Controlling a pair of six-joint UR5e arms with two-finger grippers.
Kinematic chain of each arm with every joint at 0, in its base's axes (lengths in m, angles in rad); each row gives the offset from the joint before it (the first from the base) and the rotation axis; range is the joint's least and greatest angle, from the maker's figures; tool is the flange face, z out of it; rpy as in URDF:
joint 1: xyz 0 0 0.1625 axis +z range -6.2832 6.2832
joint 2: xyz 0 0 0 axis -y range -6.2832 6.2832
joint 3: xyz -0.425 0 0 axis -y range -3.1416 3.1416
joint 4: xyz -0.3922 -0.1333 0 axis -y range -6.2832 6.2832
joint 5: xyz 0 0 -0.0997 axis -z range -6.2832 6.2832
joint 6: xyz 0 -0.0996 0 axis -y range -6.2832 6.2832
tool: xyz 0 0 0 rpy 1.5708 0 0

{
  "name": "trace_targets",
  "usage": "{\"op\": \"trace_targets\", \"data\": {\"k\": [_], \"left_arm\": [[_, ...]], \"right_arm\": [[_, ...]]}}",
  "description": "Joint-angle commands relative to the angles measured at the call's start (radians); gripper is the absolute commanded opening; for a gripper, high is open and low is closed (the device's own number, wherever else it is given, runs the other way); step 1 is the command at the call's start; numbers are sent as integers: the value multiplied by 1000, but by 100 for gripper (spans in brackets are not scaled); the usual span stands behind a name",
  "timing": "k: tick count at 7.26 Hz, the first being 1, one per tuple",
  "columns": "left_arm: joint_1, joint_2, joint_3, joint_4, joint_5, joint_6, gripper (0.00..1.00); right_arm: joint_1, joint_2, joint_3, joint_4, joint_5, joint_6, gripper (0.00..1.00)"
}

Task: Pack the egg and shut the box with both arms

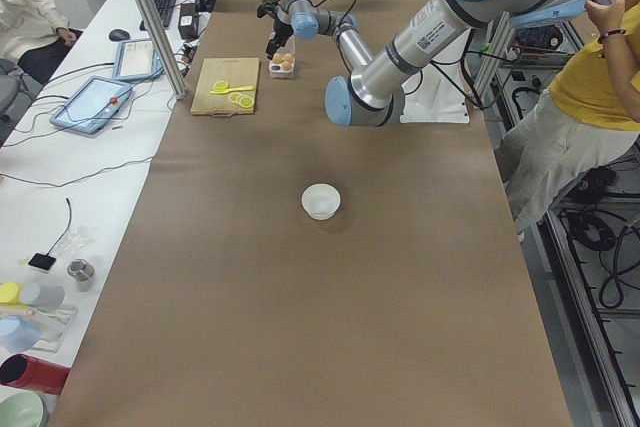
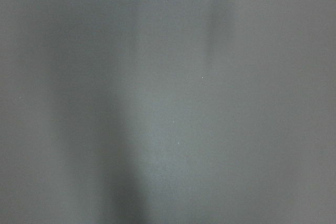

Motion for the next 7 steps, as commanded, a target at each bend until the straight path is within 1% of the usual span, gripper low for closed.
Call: {"op": "trace_targets", "data": {"k": [1,3,4,5,7], "left_arm": [[-145,166,-189,50,-172,8,96],[-277,349,-357,56,-292,56,97],[-337,397,-379,91,-318,64,97],[-383,472,-418,103,-322,64,97],[-463,620,-437,91,-329,73,97]], "right_arm": [[-1,2,1,0,2,0,100],[-1,-5,5,0,2,-1,100],[-1,-4,10,0,8,0,100],[-1,1,10,0,11,0,100],[-1,2,14,-1,6,0,100]]}}
